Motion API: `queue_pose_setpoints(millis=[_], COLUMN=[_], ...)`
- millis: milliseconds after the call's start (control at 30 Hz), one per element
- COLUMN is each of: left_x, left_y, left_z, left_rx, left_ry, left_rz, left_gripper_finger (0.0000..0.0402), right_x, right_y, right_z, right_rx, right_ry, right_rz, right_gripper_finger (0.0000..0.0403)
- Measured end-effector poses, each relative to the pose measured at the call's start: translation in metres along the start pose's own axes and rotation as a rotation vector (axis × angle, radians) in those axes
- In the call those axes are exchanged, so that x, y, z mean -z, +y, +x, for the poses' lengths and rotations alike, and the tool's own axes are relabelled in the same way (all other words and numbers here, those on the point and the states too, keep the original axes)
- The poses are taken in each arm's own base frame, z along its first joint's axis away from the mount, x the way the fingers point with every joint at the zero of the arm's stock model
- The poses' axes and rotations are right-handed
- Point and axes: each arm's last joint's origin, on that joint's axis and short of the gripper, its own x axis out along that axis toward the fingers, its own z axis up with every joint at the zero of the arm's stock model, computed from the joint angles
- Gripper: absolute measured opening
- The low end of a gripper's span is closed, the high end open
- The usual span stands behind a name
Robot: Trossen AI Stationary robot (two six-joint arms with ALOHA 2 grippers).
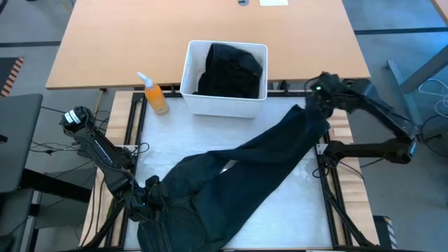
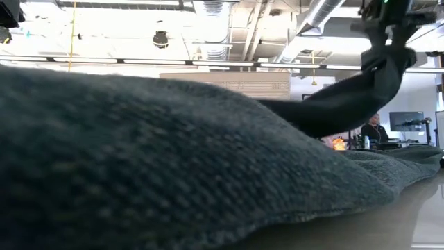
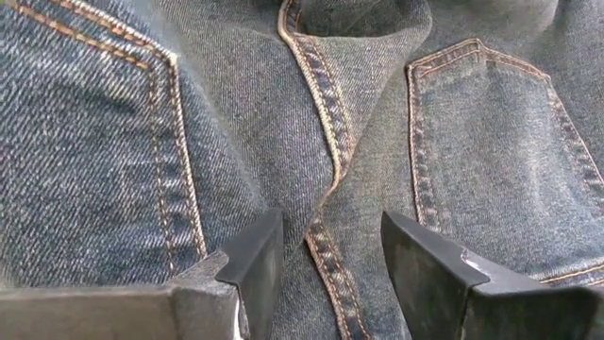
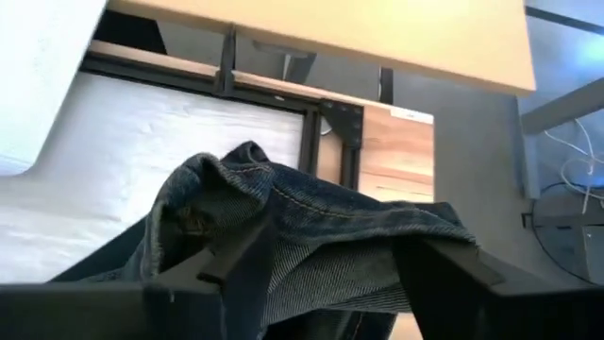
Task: Fold laundry
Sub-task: Fold the blue long pants
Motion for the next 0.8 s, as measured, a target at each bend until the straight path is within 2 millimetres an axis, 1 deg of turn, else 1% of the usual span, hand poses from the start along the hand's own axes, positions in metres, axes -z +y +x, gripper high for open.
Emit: queue_pose_setpoints(millis=[67, 133, 267, 333, 400, 467, 533, 633, 700, 800], left_x=[0.000, 0.000, 0.000, 0.000, 0.000, 0.000, 0.000, 0.001, 0.001, 0.000], left_y=[0.000, 0.000, 0.000, 0.000, 0.000, 0.000, 0.000, -0.001, -0.001, -0.001], left_z=[0.000, 0.000, 0.000, 0.000, 0.000, 0.000, 0.000, -0.001, -0.001, -0.001], left_rx=[0.000, -0.001, 0.000, 0.000, 0.000, 0.000, 0.003, 0.009, 0.007, -0.001], left_ry=[0.000, 0.001, 0.003, 0.003, 0.003, 0.003, 0.002, 0.000, -0.006, -0.025], left_rz=[0.001, 0.001, 0.001, 0.002, 0.002, -0.002, -0.011, -0.015, -0.013, 0.003], left_gripper_finger=[0.0167, 0.0167, 0.0167, 0.0167, 0.0167, 0.0167, 0.0167, 0.0167, 0.0167, 0.0167], right_x=[-0.003, 0.000, 0.005, 0.005, 0.004, 0.004, 0.008, 0.027, 0.047, 0.081], right_y=[-0.006, -0.008, -0.002, 0.000, 0.002, 0.005, 0.010, 0.027, 0.040, 0.060], right_z=[-0.010, -0.014, -0.012, -0.010, -0.010, -0.012, -0.016, -0.018, -0.012, 0.003], right_rx=[-0.046, -0.133, -0.288, -0.308, -0.308, -0.343, -0.441, -0.621, -0.639, -0.606], right_ry=[-0.014, 0.027, 0.146, 0.169, 0.153, 0.119, 0.127, 0.222, 0.279, 0.316], right_rz=[0.023, 0.035, -0.028, -0.038, -0.055, -0.146, -0.296, -0.493, -0.625, -0.831], right_gripper_finger=[0.0245, 0.0242, 0.0235, 0.0233, 0.0231, 0.0228, 0.0225, 0.0218, 0.0213, 0.0205])
